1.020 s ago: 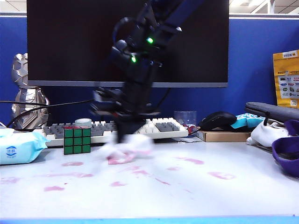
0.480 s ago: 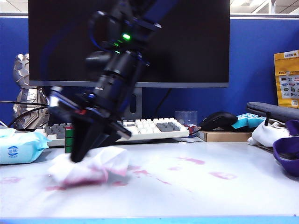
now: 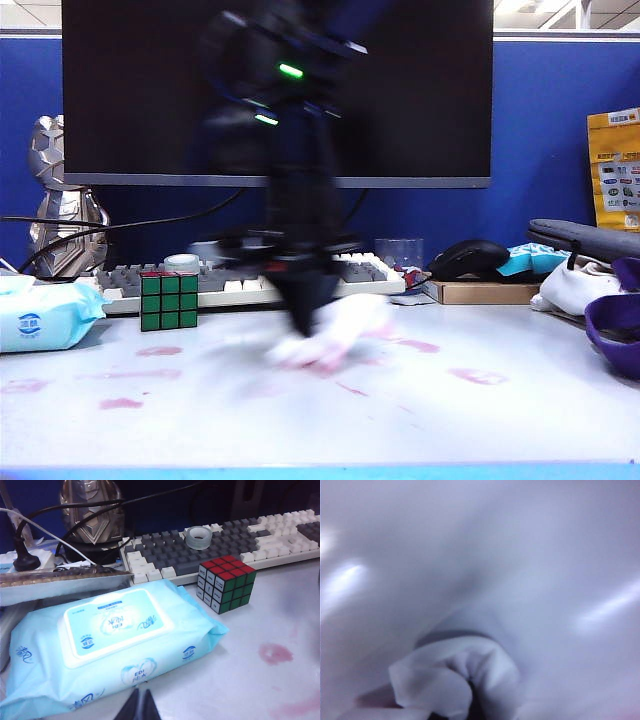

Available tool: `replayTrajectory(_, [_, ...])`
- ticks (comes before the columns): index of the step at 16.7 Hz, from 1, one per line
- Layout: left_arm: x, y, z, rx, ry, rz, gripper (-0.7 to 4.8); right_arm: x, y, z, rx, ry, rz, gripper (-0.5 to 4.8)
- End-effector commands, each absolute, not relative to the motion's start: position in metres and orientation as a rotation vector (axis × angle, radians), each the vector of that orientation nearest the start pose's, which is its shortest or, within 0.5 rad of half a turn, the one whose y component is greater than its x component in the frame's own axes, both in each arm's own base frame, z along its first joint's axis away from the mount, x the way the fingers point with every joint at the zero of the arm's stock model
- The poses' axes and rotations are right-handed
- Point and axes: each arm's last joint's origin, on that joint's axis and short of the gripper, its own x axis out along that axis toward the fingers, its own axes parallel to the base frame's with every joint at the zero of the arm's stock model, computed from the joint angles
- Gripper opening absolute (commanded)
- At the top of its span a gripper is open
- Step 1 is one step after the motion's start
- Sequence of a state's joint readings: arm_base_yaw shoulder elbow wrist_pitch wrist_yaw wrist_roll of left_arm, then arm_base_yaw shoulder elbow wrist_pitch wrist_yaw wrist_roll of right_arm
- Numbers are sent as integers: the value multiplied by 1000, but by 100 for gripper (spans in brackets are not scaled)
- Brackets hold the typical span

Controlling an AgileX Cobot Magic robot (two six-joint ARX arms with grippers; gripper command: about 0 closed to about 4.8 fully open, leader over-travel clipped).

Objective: Use the wet wipes on the table to wipe the cherry juice off the table, then put the wipes back on the table.

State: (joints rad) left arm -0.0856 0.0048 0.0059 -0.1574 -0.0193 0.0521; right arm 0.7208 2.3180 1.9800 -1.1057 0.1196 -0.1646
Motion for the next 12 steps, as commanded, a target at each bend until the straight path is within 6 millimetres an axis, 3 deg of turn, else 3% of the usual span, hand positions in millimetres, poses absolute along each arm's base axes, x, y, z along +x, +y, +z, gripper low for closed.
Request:
replayTrajectory(1, [96, -7, 149, 61, 165, -66, 23, 388, 269, 166, -619, 1279, 544, -1])
replayTrajectory(4, [96, -7, 149, 61, 165, -66, 23, 385, 263, 165, -551, 1364, 623, -1])
replayTrajectory(7, [96, -7, 149, 61, 165, -66, 23, 356, 290, 165, -485, 1454, 859, -1])
replayTrajectory(10, [96, -7, 149, 61, 165, -66, 23, 331, 316, 165, -562, 1459, 929, -1])
replayTrajectory(12, [96, -7, 149, 60, 165, -66, 23, 325, 317, 164, -694, 1461, 834, -1])
